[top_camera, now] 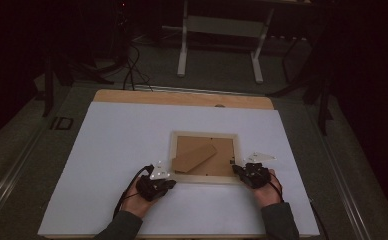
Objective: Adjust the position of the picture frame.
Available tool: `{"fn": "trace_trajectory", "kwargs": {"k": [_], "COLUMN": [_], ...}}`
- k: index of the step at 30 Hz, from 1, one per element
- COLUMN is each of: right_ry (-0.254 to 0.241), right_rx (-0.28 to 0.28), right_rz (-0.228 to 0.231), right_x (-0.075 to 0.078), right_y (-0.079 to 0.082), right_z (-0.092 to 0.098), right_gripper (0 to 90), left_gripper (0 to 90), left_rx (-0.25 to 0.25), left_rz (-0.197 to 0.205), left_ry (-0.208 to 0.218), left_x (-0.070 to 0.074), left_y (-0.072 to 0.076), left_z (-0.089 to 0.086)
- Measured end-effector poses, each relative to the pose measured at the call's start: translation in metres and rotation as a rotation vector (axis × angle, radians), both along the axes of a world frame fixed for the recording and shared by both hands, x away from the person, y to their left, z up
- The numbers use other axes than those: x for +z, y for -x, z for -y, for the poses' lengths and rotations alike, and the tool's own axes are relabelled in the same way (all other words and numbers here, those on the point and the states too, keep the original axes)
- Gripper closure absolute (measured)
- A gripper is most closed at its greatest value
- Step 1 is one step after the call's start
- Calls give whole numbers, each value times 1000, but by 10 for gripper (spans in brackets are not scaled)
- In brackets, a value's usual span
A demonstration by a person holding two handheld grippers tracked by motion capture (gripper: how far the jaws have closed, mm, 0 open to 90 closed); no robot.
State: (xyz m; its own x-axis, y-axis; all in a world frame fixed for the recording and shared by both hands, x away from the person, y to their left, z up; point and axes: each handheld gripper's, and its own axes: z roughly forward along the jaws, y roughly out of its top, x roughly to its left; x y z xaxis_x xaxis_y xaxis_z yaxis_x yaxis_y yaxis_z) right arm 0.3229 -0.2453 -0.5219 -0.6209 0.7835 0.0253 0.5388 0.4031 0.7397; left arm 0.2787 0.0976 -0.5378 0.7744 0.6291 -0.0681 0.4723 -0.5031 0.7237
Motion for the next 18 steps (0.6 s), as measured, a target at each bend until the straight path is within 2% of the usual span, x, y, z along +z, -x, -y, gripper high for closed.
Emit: {"fn": "trace_trajectory", "kwargs": {"k": [12, 18], "right_ry": [14, 2], "right_rx": [-11, -17], "right_rz": [8, 10], "right_x": [0, 0], "right_y": [0, 0], "right_z": [0, 1], "right_gripper": [900, 900], "left_gripper": [900, 873], "left_rx": [7, 6], "left_rz": [1, 5], "left_ry": [-13, -14], "left_x": [-1, -1], "left_y": [-1, 0], "left_z": [1, 1]}}
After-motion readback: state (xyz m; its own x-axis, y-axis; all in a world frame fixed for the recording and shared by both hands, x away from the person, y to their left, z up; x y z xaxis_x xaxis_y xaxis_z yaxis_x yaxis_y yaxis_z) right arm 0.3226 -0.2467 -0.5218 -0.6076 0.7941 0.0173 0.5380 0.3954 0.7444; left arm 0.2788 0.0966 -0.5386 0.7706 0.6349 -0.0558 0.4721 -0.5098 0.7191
